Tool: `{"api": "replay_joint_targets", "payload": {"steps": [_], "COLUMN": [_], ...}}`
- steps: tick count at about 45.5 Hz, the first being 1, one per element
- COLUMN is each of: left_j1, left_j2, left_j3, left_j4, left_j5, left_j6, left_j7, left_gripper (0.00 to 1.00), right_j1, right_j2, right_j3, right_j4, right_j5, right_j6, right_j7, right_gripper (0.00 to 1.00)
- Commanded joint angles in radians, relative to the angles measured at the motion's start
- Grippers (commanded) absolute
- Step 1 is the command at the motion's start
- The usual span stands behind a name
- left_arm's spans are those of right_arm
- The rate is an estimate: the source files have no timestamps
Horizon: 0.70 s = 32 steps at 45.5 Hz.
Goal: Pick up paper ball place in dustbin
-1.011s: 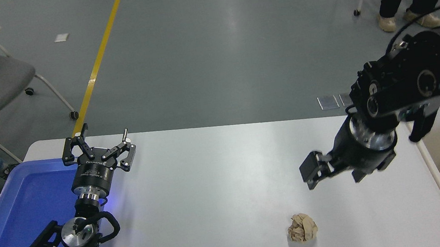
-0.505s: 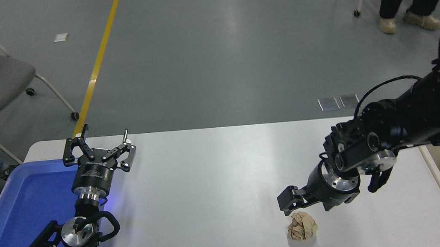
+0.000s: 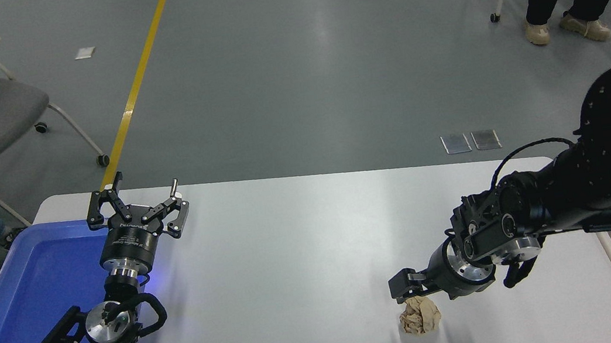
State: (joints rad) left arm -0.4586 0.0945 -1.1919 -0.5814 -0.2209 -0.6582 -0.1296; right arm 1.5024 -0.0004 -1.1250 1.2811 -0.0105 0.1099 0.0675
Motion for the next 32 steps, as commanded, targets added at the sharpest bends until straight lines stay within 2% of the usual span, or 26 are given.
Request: {"api": "replay_joint_targets", "payload": {"steps": [1,27,32], "left_j1": [0.000,0.000,0.000], "left_j2": [0.001,0.001,0.001], "left_j3": [0.000,0.000,0.000], "left_j4": [0.000,0.000,0.000], "left_j5": [0.000,0.000,0.000], "left_j6": [0.000,0.000,-0.001], "left_j7": [-0.001,0.001,0.001], "left_gripper": [0.99,0.99,0.99], "right_j1": [-0.062,-0.108,-0.113], "right_j2": [0.000,0.000,0.000], "right_j3": [0.002,0.008,0.010], "right_j4": [-0.043,-0.062,-0.060], "right_j5": [-0.003,-0.003,-0.005], "right_j6": [-0.006,-0.045,-0.047], "right_j7": [0.000,0.002,0.002], "right_gripper": [1.00,1.00,0.96]}}
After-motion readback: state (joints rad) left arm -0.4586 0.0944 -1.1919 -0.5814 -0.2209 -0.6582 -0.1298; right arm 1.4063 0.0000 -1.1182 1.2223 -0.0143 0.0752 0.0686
